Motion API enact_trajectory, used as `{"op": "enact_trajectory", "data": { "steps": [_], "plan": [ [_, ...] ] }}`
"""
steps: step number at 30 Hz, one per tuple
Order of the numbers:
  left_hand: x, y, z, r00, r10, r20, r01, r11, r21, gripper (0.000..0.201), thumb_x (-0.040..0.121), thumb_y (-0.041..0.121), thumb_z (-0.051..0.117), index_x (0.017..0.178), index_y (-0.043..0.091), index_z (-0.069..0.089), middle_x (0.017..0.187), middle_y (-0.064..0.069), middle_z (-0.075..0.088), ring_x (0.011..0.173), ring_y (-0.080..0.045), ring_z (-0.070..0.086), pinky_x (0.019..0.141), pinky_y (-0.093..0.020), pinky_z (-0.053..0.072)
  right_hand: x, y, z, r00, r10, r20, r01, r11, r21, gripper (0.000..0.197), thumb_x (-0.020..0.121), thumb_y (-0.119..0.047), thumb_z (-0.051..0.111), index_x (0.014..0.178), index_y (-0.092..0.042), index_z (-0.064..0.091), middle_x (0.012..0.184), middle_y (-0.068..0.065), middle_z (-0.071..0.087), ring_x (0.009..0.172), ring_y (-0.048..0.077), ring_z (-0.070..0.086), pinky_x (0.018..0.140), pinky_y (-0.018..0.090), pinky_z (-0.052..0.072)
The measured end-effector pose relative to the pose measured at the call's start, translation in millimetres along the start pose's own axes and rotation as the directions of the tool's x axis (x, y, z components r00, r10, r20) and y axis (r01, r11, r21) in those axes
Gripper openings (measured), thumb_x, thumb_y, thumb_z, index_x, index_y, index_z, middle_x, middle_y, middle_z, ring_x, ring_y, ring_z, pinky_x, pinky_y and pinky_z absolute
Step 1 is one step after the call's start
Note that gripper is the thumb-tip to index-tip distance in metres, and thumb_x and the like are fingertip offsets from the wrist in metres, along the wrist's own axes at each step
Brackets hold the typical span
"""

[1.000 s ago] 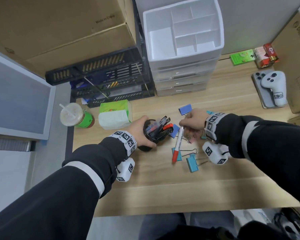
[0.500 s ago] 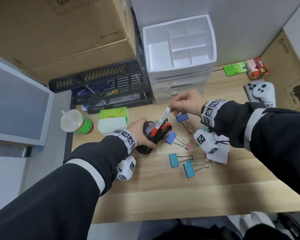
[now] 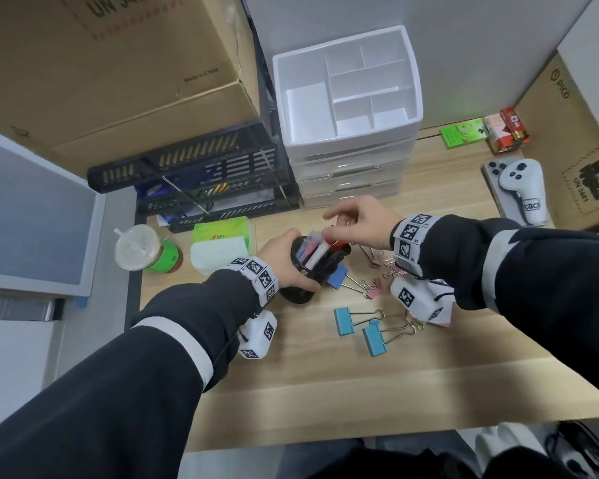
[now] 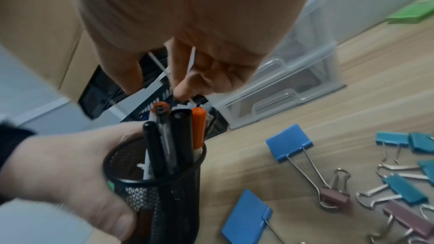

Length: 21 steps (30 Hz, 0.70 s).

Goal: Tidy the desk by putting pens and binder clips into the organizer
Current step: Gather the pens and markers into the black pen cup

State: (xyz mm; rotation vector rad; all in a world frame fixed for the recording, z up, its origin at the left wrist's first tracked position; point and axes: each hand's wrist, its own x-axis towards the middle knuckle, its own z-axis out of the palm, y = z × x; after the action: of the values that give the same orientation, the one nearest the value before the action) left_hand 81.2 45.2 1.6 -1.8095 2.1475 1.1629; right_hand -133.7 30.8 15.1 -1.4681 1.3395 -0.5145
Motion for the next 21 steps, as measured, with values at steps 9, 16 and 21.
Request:
{"op": "enact_trajectory", "data": {
  "steps": [9,16,21],
  "plan": [
    [21,11,-3,0.993,0.0,-0.119,-0.031,0.965,-0.26,0.09,0.04,0.046,0.096,0.119,0.02,0.06,0.107,0.009,0.07,0.1,-0.011,0.067,0.092,-0.034,0.055,-10,33,-32,0.959,0.238,0.154,-0.238,0.971,-0.016,0.094,0.058,-0.062,0.083,0.131,-0.015,0.046,0.099,0.014,0.068,0.069,0.017,0.063,0.068,0.038,0.053],
    [35,38,9,0.993,0.108,-0.047,-0.117,0.957,-0.266,0.095,0.04,0.044,0.096,0.125,0.026,0.059,0.11,0.012,0.069,0.1,-0.003,0.066,0.089,-0.024,0.053,-19,24,-20,0.964,0.092,0.249,-0.116,0.99,0.085,0.029,0.073,-0.022,0.087,0.095,-0.026,0.07,0.063,-0.014,0.07,0.053,-0.002,0.061,0.062,0.029,0.05],
    [41,52,14,0.987,0.163,0.007,-0.157,0.96,-0.231,0.092,0.038,0.046,0.094,0.121,0.028,0.06,0.106,0.013,0.07,0.097,-0.003,0.067,0.086,-0.022,0.053,-23,32,-24,0.975,0.149,0.167,-0.174,0.974,0.147,0.046,0.062,-0.021,0.093,0.103,-0.015,0.074,0.085,0.001,0.076,0.071,0.016,0.07,0.076,0.049,0.057]
  ]
}}
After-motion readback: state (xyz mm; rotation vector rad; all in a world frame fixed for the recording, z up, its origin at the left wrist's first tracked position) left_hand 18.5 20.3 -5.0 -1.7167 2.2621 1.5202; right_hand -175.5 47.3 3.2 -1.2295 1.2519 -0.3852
